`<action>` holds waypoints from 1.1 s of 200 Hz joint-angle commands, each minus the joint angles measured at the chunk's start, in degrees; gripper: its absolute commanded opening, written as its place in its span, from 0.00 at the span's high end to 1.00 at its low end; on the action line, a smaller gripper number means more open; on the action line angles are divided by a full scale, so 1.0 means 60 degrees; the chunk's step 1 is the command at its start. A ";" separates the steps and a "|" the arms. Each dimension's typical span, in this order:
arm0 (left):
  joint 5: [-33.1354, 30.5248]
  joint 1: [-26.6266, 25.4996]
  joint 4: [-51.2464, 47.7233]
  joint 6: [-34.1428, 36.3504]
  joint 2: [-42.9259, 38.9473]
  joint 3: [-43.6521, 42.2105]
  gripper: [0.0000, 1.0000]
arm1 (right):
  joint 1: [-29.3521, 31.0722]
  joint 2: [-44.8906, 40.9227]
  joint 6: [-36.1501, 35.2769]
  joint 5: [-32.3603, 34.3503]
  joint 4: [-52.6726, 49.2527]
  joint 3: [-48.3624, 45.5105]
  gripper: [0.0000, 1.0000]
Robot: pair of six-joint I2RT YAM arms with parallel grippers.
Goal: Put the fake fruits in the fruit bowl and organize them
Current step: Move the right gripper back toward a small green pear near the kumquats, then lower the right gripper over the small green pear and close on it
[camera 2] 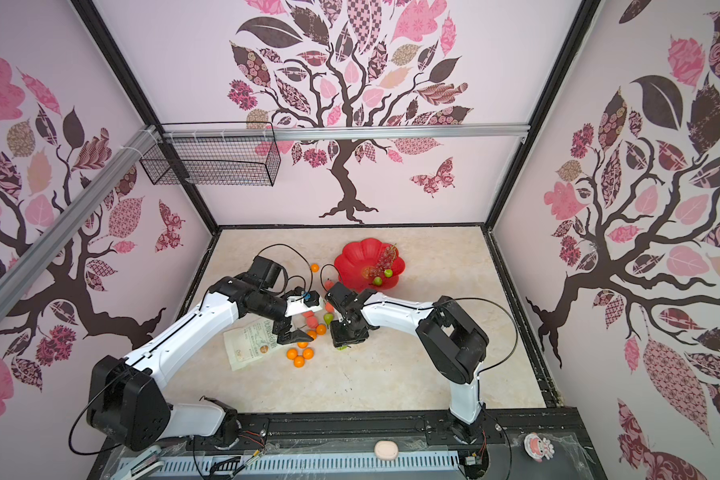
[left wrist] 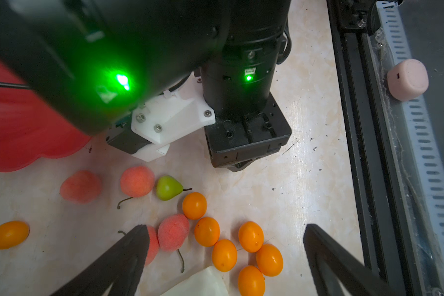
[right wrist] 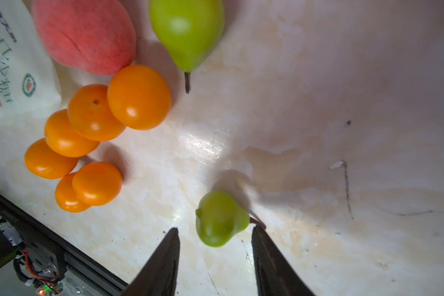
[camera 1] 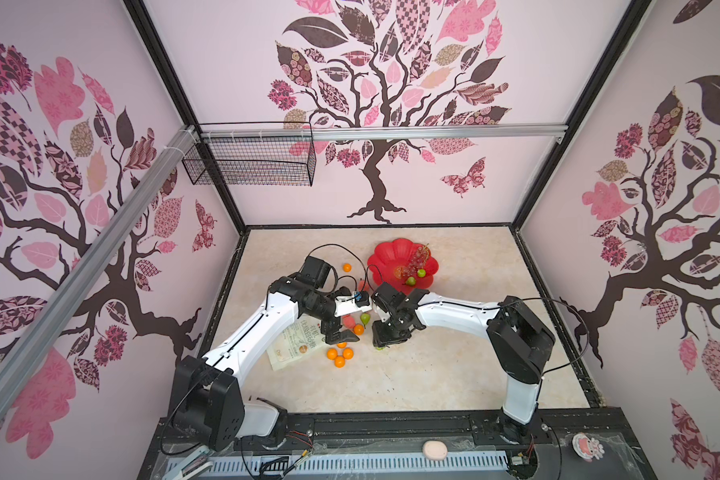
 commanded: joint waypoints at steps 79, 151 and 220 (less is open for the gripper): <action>0.0158 0.0074 0.0030 0.0062 -0.0103 0.0124 0.02 | 0.0152 0.0809 -0.0287 0.0280 -0.0670 0.0663 0.50; 0.0242 0.0114 0.0025 0.0033 -0.0074 0.0149 0.02 | 0.0297 0.1084 -0.0363 0.0152 -0.0801 0.0712 0.50; 0.0271 0.0198 0.0037 0.0016 -0.0078 0.0163 0.02 | 0.0401 0.1236 -0.0466 0.0600 -0.1034 0.0853 0.50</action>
